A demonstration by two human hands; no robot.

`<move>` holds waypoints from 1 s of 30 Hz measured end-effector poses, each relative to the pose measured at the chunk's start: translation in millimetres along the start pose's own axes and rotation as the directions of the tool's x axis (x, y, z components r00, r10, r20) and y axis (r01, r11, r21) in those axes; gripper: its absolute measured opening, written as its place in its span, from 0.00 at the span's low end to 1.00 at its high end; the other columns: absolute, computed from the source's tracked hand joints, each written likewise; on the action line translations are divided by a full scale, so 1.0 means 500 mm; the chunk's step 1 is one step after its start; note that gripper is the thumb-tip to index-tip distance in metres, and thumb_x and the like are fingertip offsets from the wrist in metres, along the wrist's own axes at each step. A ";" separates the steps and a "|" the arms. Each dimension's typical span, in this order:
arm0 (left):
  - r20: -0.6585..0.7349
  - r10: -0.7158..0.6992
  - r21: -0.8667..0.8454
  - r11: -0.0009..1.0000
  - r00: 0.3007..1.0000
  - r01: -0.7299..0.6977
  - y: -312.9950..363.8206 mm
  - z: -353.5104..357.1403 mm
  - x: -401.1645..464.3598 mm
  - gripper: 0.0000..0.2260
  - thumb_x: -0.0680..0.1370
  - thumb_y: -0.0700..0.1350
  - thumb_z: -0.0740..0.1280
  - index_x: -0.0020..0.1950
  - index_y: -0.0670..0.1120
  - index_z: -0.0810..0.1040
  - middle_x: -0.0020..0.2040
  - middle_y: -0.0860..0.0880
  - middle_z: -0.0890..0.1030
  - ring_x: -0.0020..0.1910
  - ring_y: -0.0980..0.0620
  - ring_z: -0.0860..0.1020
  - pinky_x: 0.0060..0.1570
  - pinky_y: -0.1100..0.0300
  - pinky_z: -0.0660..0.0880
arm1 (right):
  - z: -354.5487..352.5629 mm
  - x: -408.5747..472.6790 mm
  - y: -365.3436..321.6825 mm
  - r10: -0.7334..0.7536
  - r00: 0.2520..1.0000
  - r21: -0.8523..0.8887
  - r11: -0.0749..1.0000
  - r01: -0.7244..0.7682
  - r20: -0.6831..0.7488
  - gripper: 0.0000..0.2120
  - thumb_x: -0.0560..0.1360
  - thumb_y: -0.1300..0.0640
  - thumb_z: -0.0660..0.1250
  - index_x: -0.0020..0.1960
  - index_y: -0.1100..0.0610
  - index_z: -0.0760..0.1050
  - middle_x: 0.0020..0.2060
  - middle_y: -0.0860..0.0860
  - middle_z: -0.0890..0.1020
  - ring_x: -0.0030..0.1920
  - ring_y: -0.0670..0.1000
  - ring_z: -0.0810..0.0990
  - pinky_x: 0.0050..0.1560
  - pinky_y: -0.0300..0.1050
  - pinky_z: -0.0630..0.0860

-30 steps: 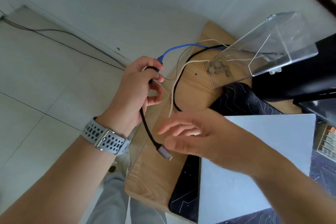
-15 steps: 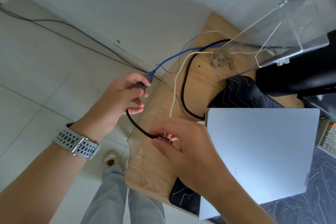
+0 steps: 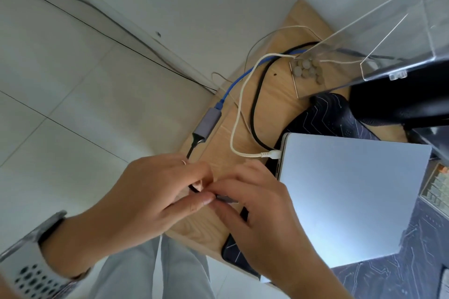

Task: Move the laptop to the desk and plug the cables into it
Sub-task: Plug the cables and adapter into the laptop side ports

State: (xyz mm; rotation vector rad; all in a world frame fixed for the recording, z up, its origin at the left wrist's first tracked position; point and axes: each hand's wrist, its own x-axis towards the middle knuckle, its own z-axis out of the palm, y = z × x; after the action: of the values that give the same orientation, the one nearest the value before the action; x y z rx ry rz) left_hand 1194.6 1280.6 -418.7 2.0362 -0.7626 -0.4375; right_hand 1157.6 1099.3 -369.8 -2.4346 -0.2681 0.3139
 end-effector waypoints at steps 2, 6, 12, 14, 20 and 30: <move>-0.007 -0.050 -0.066 0.997 0.999 0.050 -0.002 0.025 -0.007 0.12 0.77 0.64 0.55 0.44 0.59 0.71 0.33 0.58 0.75 0.35 0.61 0.74 0.33 0.62 0.71 | 0.009 -0.014 0.009 -0.009 1.000 -0.019 1.000 0.009 -0.021 0.04 0.73 0.57 0.70 0.46 0.53 0.83 0.40 0.43 0.81 0.43 0.46 0.74 0.46 0.42 0.72; -0.108 -0.123 -0.182 0.978 0.987 0.102 0.004 0.072 -0.002 0.08 0.72 0.59 0.62 0.42 0.56 0.73 0.29 0.57 0.75 0.32 0.59 0.74 0.29 0.61 0.72 | -0.008 -0.031 0.029 -0.034 0.999 -0.111 0.993 0.033 -0.007 0.07 0.71 0.57 0.72 0.50 0.52 0.81 0.46 0.43 0.81 0.50 0.47 0.76 0.54 0.46 0.71; -0.233 -0.222 -0.112 0.973 0.947 0.200 0.030 0.143 0.030 0.08 0.76 0.48 0.65 0.37 0.48 0.74 0.27 0.55 0.72 0.28 0.58 0.69 0.28 0.66 0.65 | -0.176 -0.006 0.095 0.024 0.973 -0.323 0.941 -0.099 -0.229 0.15 0.71 0.57 0.70 0.56 0.50 0.76 0.52 0.46 0.78 0.56 0.49 0.75 0.60 0.31 0.67; -0.236 -0.241 -0.084 0.970 0.941 0.228 0.038 0.169 0.041 0.09 0.77 0.47 0.63 0.37 0.48 0.73 0.27 0.54 0.71 0.28 0.58 0.68 0.29 0.64 0.65 | -0.211 0.009 0.118 0.053 0.981 -0.404 0.906 -0.126 -0.187 0.16 0.71 0.54 0.70 0.58 0.52 0.76 0.54 0.45 0.77 0.58 0.49 0.73 0.60 0.26 0.62; -0.279 -0.254 -0.130 0.965 0.926 0.226 0.042 0.197 0.076 0.08 0.77 0.46 0.62 0.38 0.47 0.73 0.28 0.53 0.72 0.29 0.56 0.68 0.29 0.62 0.65 | -0.225 0.034 0.156 0.162 0.986 -0.414 0.896 -0.164 -0.040 0.27 0.68 0.43 0.71 0.65 0.50 0.73 0.59 0.42 0.74 0.63 0.47 0.69 0.63 0.43 0.64; -0.336 -0.227 -0.162 0.970 0.914 0.181 0.040 0.210 0.099 0.12 0.77 0.49 0.59 0.38 0.46 0.74 0.28 0.53 0.73 0.29 0.54 0.69 0.31 0.70 0.61 | -0.206 0.045 0.177 0.090 0.996 -0.444 0.893 -0.073 0.016 0.19 0.69 0.44 0.67 0.56 0.52 0.79 0.50 0.41 0.78 0.53 0.35 0.68 0.62 0.62 0.69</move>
State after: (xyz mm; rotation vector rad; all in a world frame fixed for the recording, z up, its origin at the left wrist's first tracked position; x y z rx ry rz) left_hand 1165.2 1174.0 -459.4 2.0042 -0.2963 -0.2195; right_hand 1219.1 977.2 -352.2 -2.9011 -0.2774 0.3661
